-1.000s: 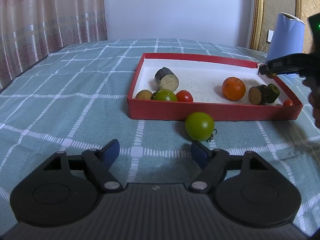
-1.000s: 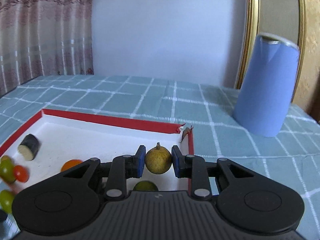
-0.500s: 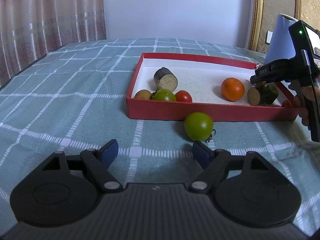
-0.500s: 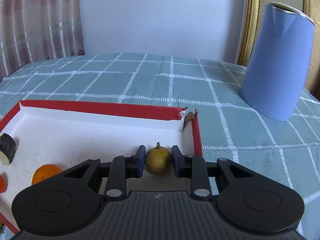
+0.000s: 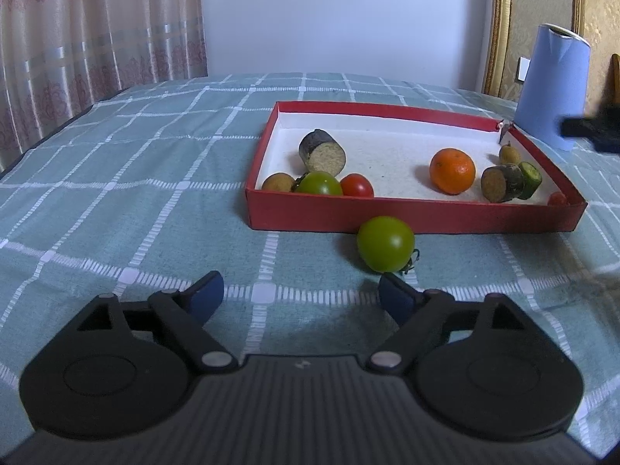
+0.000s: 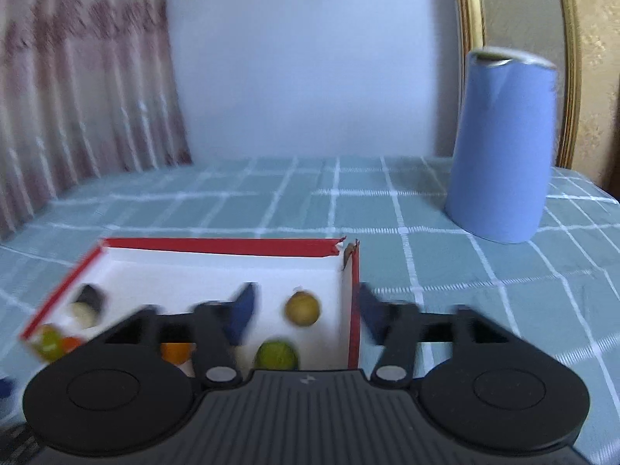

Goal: Organize fruits
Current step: 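Grasp the last green tomato with the left gripper and lift it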

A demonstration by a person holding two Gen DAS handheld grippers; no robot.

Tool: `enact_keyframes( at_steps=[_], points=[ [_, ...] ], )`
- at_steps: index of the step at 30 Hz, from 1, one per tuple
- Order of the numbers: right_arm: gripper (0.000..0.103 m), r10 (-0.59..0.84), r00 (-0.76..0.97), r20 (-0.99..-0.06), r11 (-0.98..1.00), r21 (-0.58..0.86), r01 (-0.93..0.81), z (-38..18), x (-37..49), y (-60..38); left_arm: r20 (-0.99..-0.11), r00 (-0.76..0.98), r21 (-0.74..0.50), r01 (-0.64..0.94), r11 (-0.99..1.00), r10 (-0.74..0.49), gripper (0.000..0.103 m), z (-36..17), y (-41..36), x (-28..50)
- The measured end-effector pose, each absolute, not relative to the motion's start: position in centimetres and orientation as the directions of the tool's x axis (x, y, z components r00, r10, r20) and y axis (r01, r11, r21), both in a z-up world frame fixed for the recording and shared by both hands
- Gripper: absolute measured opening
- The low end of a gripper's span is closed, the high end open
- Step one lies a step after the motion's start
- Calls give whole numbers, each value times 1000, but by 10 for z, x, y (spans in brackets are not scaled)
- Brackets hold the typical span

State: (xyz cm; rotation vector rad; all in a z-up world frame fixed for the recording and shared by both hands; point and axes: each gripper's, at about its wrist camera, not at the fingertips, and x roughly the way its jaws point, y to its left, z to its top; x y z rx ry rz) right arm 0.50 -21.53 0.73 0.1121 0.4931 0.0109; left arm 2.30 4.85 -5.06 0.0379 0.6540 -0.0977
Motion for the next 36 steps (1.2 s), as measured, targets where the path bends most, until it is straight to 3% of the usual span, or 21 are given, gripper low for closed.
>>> enact_keyframes(
  at_steps=[4,12,19,24,30,36],
  points=[
    [79,61,898,-437,998,58,-40,1,-52,-206,-609,789,9,101,995,-74,90,-50,48,23],
    [79,104,814,-572,994,73,-76,-35,-57,-188,-596,799,18,110,994,-78,90,-43,38,16],
    [79,99,805,-584,989,150,-13,-52,-52,-207,-609,789,55,150,987,-86,88,-42,12,31],
    [79,110,808,-578,983,182,-4,-54,-52,-212,-626,774,28,144,989,-95,71,-46,10,43],
    [81,55,794,-605,997,83,-5,-55,-50,-198,-614,780,29,178,984,-123,47,-46,7,38],
    [84,29,785,-619,999,33,-11,-57,-48,-191,-605,782,18,202,979,-150,34,-46,5,38]
  ],
)
